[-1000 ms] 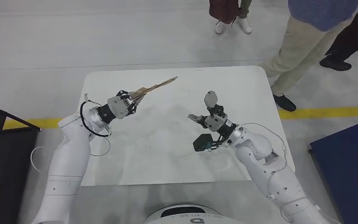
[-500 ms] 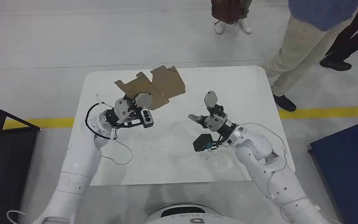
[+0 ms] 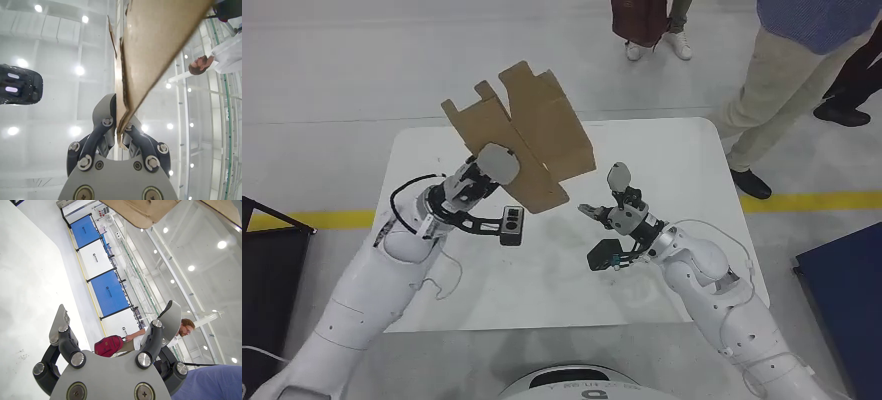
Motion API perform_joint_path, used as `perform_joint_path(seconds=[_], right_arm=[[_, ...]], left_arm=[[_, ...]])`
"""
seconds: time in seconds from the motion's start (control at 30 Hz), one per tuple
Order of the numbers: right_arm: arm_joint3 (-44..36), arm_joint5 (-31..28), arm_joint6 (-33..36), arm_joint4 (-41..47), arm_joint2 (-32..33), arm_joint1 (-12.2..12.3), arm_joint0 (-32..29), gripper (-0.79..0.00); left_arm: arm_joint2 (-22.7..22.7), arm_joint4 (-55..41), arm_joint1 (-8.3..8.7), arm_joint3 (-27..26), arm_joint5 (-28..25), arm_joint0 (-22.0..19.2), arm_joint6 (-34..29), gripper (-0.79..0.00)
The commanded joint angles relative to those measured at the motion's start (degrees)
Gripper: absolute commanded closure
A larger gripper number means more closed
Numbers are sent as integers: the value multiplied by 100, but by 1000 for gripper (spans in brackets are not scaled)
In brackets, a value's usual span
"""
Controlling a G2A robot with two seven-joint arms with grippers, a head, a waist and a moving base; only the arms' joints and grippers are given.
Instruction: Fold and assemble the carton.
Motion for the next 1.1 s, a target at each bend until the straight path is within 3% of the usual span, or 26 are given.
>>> perform_joint_path(seconds=[0.0,0.17,0.27,0.33,0.43,0.5,0.57,0.63,1.07], right_arm=[[0,0,0,0,0,0,0,-785],[0,0,0,0,0,0,0,-785],[0,0,0,0,0,0,0,-785],[0,0,0,0,0,0,0,-785],[0,0,0,0,0,0,0,-785],[0,0,0,0,0,0,0,-785],[0,0,0,0,0,0,0,-785],[0,0,0,0,0,0,0,-785],[0,0,0,0,0,0,0,-785]], left_arm=[[-66,-195,53,-52,0,10,261,0],[-289,-59,132,-44,0,44,502,0],[-544,868,158,41,0,39,345,0],[-806,2220,177,101,0,-20,75,0],[-1103,4964,163,-47,0,-18,-1212,0],[-1149,6810,140,-171,-154,55,-2485,0],[-1025,8598,151,-114,-809,162,-3741,0],[-899,9714,176,312,-1499,192,-4914,0],[-896,9934,180,294,-1689,174,-4985,0]])
